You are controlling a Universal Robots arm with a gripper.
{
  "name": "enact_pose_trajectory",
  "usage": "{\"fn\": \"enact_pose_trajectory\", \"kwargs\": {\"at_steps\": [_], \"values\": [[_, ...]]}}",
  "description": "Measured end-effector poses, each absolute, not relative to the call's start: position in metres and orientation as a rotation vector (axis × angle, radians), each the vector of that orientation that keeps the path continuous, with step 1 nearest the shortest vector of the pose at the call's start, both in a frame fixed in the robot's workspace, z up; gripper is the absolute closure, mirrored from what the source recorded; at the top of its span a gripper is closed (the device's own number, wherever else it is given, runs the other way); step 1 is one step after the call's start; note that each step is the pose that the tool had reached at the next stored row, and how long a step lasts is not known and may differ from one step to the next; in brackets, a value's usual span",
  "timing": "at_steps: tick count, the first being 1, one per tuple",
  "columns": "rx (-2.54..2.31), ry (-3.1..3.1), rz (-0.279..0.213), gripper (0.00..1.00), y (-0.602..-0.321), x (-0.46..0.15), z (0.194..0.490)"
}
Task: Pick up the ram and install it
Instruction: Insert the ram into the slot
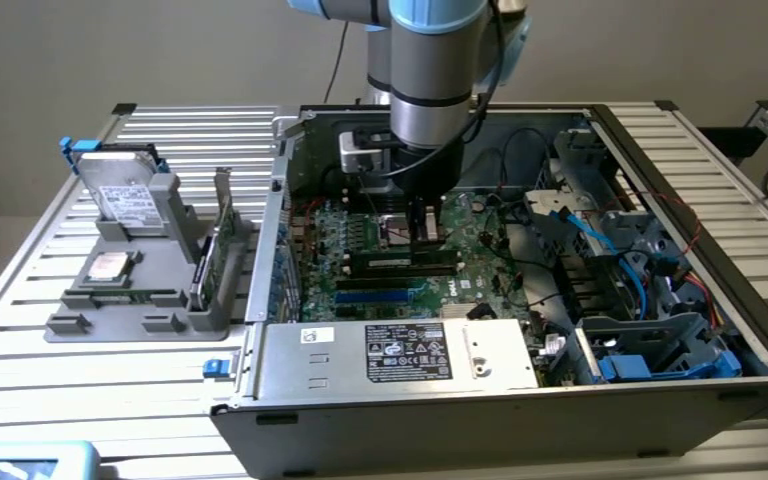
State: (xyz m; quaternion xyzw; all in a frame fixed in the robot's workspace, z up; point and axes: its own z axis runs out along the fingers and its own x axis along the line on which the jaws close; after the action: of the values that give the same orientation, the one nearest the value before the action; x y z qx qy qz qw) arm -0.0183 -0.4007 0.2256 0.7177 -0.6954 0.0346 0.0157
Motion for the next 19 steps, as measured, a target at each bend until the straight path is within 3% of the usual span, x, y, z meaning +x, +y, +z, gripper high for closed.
{"fn": "enact_pose_trajectory", "kwargs": {"at_steps": [19], "values": [[2.234, -2.165, 0.113, 0.86, -0.3992, -0.0207, 0.2218]]}}
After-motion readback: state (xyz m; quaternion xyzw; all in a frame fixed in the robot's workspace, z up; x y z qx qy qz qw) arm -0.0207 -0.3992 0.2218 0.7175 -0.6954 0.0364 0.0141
